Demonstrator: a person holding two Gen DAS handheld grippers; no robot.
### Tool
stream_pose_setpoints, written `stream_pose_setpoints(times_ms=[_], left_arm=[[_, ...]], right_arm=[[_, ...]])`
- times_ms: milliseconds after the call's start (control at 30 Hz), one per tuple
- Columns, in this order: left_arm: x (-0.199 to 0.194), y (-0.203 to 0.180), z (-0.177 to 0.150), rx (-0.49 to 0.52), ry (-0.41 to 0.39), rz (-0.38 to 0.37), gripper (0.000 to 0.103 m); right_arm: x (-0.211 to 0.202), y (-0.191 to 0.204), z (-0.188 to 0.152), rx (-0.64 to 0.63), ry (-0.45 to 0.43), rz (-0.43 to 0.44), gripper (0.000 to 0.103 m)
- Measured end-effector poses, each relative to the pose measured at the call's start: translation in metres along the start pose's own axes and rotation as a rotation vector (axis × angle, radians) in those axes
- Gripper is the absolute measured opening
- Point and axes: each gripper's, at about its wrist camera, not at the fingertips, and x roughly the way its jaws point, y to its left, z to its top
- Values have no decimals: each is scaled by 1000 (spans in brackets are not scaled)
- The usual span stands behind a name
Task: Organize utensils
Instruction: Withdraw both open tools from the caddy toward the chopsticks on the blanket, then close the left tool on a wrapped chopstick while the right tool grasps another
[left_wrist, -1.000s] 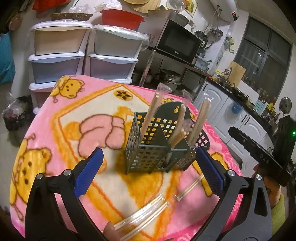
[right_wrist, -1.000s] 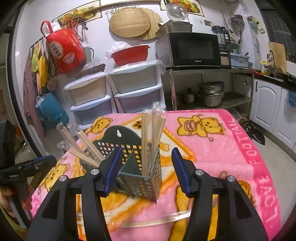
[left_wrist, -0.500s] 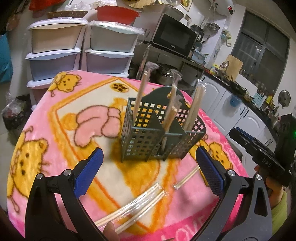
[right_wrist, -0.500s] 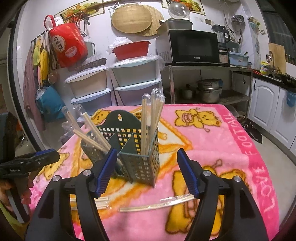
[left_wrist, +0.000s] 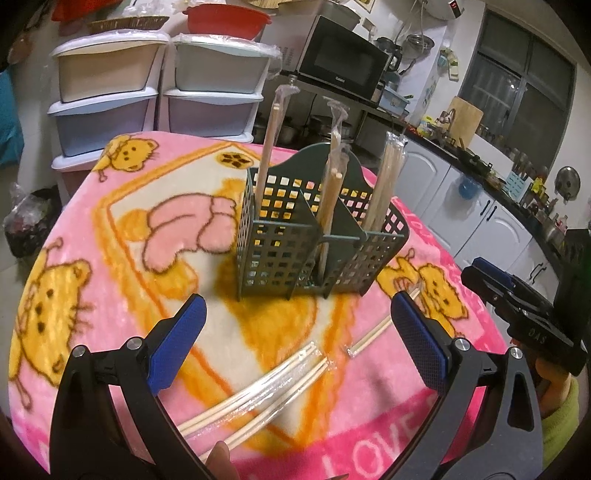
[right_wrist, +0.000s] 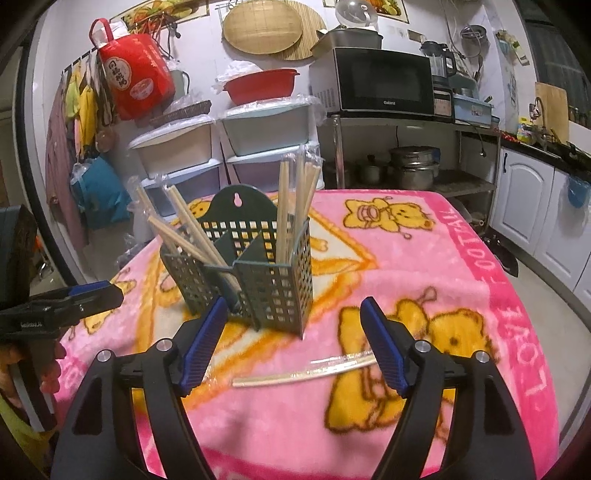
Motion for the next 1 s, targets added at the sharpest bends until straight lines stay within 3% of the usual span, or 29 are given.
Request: stream_pose_setpoints(times_ms=[600, 1000], left_arm=[[10, 0, -21, 10, 52, 12, 92], [35, -7, -39, 48, 140, 7, 92]], right_arm=[[6, 3, -30, 0, 70, 1, 75], [13, -14, -49, 45, 122, -21, 75]])
